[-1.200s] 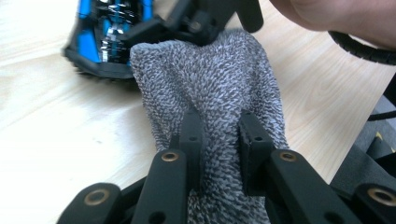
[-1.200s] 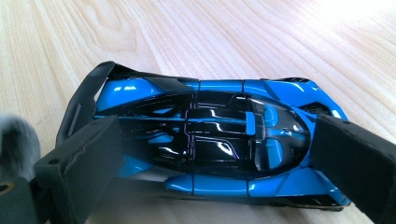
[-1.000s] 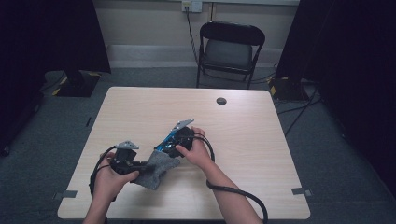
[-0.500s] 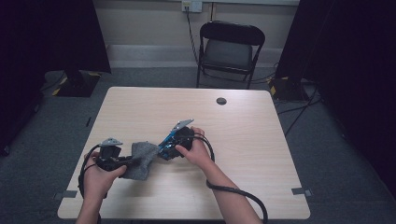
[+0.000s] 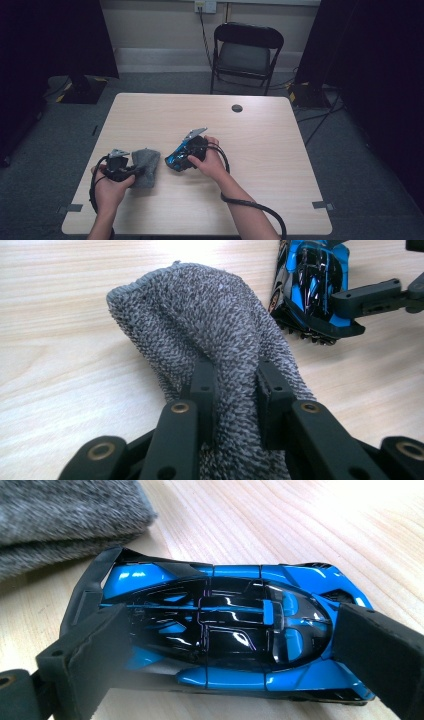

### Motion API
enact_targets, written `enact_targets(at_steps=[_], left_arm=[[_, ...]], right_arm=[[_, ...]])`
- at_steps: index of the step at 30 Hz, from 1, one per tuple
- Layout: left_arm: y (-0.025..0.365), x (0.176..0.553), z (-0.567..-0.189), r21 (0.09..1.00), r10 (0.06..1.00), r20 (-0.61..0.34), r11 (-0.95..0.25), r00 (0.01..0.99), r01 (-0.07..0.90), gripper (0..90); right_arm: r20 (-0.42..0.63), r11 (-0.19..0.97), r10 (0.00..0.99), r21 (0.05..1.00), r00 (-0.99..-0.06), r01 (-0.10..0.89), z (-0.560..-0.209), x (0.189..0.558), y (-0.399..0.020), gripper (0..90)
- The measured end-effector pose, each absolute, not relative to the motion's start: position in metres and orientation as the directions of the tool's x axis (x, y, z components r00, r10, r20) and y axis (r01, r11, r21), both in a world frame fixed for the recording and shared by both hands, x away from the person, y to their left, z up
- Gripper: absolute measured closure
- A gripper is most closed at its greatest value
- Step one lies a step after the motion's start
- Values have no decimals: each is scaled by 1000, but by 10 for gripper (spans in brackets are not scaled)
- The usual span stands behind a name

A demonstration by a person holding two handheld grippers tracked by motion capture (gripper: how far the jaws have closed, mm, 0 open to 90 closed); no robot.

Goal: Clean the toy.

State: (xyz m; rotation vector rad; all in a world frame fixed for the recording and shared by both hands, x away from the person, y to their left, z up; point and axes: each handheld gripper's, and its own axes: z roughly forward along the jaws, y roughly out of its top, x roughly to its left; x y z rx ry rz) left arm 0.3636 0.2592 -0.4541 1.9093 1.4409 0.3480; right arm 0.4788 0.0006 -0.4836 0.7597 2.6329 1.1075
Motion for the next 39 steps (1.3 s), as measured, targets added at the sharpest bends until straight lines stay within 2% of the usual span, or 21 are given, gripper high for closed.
enact_targets(at_steps=[16, 39], left_arm=[[223, 369, -470, 581, 885, -214, -224, 413, 782, 746], [185, 356, -468, 557, 814, -265, -309, 517, 771, 754]], right_arm=[[29, 589, 525, 710, -851, 387, -484, 479, 1, 17], [27, 593, 524, 706, -851, 387, -483, 479, 1, 17]])
